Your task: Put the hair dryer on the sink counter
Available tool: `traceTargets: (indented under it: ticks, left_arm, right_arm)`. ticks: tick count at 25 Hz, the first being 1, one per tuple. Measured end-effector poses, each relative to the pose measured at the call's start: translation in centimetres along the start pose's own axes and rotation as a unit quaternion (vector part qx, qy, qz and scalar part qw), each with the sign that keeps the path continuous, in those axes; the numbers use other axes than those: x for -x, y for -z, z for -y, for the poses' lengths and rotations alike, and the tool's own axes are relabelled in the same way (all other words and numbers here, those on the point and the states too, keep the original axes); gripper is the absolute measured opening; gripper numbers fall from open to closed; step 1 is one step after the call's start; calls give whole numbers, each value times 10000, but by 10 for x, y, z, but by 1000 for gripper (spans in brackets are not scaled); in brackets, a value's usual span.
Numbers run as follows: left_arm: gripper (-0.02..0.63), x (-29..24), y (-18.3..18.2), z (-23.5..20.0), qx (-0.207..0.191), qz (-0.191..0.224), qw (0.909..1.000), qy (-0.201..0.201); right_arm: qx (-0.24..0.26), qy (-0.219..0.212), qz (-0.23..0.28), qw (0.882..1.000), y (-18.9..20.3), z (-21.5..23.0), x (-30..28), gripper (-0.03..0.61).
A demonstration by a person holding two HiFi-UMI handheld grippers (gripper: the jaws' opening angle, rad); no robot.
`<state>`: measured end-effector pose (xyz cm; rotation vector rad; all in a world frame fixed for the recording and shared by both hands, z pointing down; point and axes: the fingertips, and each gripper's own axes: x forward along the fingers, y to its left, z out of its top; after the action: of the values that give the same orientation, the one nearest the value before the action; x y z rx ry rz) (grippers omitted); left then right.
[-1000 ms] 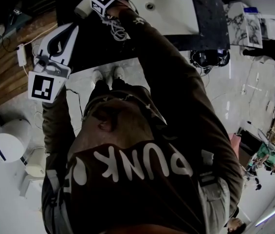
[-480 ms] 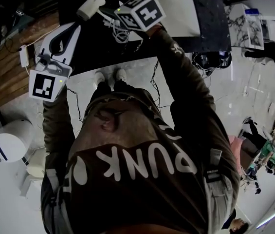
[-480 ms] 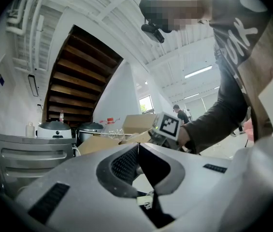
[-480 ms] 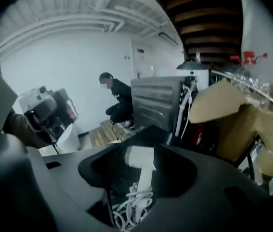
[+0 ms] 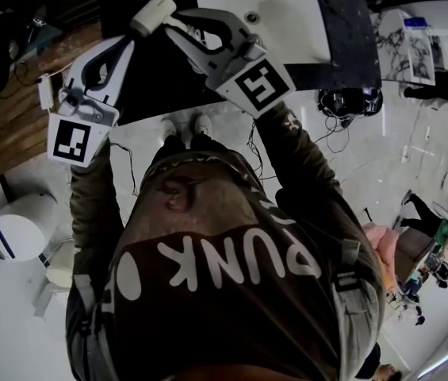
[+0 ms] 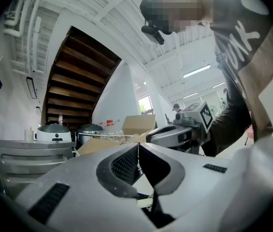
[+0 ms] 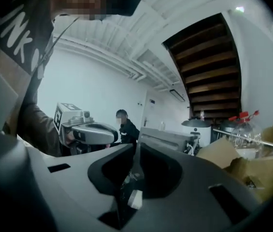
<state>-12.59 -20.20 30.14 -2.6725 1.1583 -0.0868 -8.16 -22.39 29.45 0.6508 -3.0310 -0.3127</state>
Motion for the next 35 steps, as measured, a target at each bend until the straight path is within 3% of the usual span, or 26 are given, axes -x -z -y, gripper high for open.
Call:
traceTargets:
  ticks: [3, 35]
  left_arm:
    - [6, 0, 0, 2, -23, -35, 10000, 16]
    - [6, -8, -1, 8, -6, -45, 9999, 90]
  right_arm:
    - [68, 109, 194, 9997, -5, -3, 6, 11]
    - [24, 294, 165, 9994, 4, -4, 17, 8]
